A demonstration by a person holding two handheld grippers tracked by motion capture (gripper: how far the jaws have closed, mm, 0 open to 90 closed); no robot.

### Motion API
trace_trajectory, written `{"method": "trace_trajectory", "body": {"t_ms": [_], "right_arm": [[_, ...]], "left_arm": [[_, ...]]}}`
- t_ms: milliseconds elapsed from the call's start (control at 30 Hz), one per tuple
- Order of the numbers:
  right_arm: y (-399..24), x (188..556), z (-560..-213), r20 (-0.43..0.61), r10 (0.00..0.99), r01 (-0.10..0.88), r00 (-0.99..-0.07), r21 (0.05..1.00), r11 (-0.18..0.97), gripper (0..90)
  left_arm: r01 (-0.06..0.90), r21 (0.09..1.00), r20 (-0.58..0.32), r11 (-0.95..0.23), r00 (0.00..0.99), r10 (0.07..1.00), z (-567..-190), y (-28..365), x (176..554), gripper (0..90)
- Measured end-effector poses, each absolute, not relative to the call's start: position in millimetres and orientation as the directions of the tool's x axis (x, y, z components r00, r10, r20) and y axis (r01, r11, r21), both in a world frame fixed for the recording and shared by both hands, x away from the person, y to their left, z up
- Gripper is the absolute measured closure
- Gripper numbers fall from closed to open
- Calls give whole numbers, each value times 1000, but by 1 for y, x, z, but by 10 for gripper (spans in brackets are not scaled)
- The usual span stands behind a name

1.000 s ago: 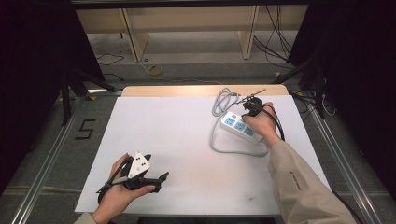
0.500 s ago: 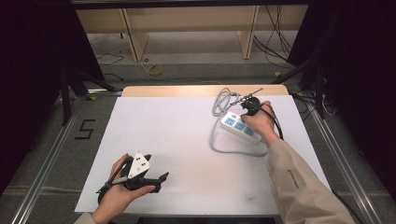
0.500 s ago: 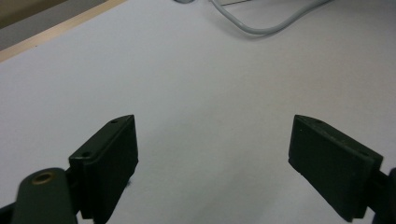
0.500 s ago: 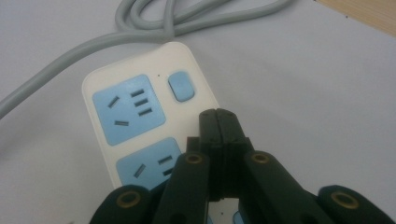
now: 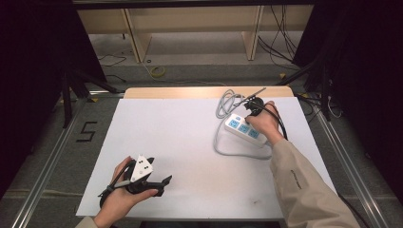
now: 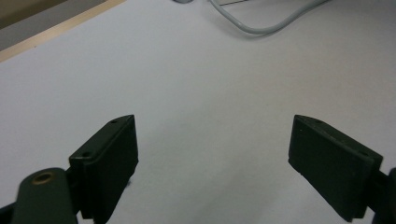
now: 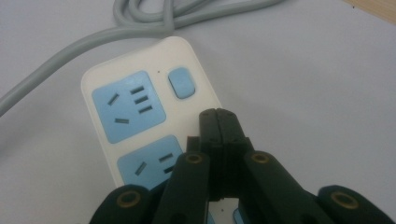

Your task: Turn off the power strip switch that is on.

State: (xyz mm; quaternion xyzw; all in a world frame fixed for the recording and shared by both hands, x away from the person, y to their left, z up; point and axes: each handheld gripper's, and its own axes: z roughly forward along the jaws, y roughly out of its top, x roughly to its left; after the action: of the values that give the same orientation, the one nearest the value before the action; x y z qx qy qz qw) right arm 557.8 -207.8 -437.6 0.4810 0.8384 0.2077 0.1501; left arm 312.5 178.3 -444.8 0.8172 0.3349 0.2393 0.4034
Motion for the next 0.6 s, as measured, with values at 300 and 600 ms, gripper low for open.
{"method": "trace_trajectory", "body": {"t_ms": [300, 600], "right_arm": [[-206, 560, -437, -54, 868, 752, -494, 474, 458, 900], [-204, 562, -436, -65, 870, 761, -489, 456, 462, 900]], "left_arm": [[355, 821, 118, -448, 662, 740, -445, 178, 312, 155], [352, 820, 121, -450, 663, 739, -445, 178, 312, 155]]}}
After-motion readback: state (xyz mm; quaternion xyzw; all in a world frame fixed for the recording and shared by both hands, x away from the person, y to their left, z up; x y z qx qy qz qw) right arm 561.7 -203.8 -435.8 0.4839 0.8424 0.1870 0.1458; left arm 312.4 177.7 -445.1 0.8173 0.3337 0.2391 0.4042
